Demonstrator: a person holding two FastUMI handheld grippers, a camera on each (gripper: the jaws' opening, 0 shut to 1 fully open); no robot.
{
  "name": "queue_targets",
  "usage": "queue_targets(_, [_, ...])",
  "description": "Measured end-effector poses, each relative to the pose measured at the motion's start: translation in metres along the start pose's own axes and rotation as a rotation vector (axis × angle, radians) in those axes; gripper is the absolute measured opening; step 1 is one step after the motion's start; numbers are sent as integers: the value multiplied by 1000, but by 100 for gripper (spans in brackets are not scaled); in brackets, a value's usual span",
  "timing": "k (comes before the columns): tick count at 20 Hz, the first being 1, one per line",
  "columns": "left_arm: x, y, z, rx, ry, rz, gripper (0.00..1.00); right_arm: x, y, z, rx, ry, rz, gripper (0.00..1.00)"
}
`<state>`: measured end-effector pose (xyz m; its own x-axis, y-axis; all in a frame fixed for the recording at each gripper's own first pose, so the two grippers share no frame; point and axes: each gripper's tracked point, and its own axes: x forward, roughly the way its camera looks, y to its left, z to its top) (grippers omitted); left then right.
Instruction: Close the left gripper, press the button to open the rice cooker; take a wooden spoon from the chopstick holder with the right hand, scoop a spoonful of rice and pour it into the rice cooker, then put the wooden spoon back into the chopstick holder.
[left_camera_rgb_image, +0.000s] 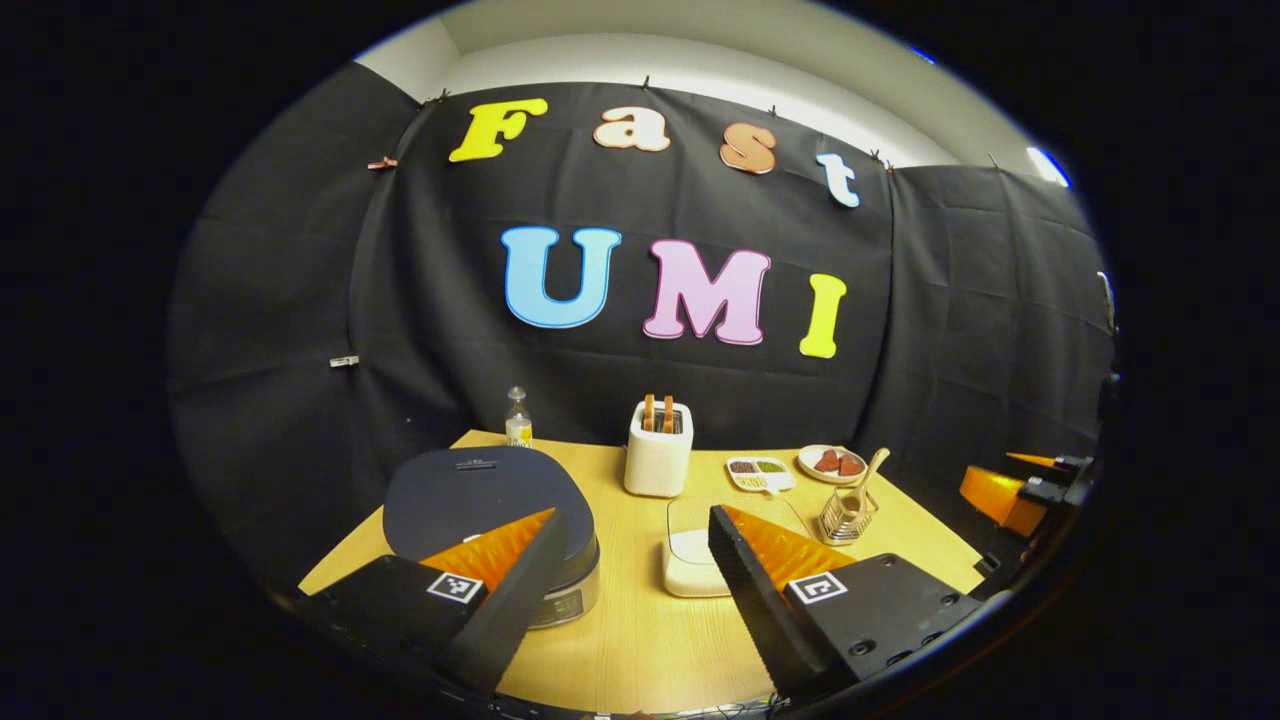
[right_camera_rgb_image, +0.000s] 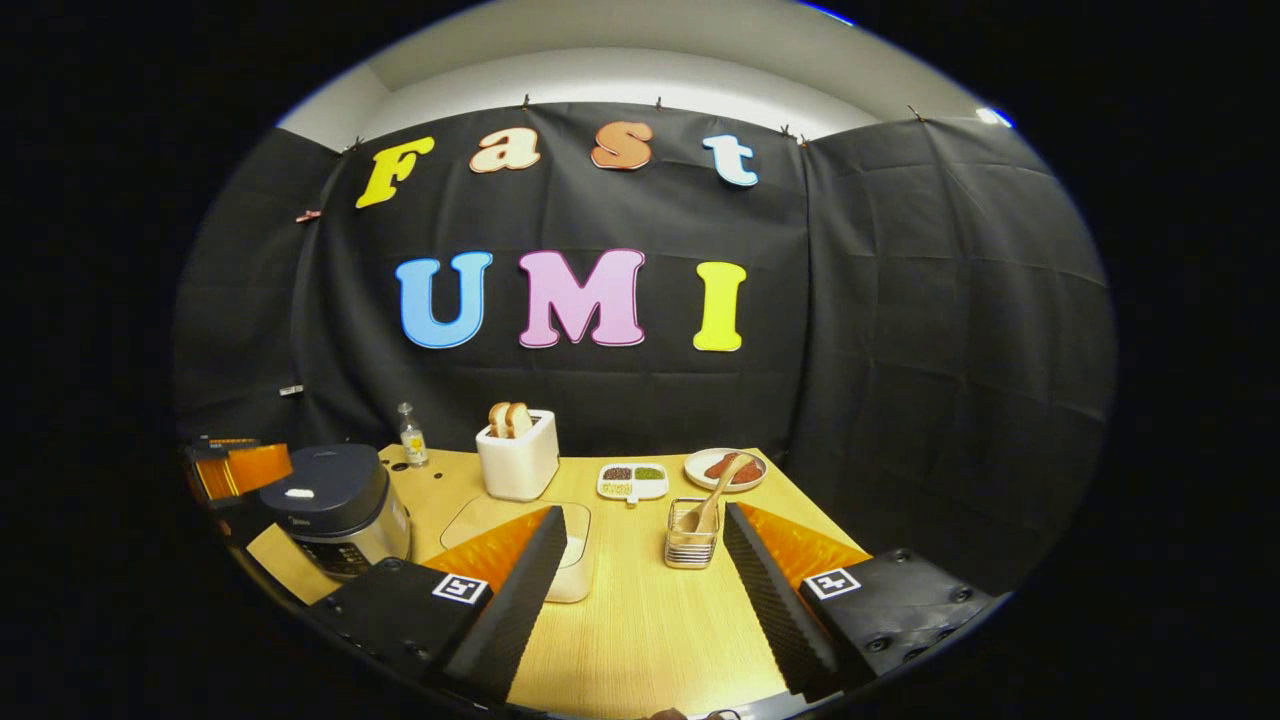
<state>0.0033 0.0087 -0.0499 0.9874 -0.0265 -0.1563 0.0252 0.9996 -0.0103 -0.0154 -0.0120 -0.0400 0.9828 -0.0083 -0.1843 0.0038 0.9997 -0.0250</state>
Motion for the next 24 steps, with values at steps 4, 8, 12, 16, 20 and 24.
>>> queue_targets(4, [5,-5,3,33,4,-18,95,14,-9,4,30,3,-19,99])
queue_targets(8, [17,-8,2,37,15,24,95,19,-15,-1,40,13,-12,99])
queue_targets(12, [20,-17,-2,-42,26,63,95,22,-23,-6,55,44,15,99])
queue_targets(16, [21,-26,4,-42,15,119,95,26,-31,-5,45,48,79,99])
queue_targets(20, [12,-39,13,-14,-12,174,95,35,-53,10,70,0,118,99])
queue_targets(24, [3,-60,23,-29,-49,190,95,44,-69,11,56,-34,166,98])
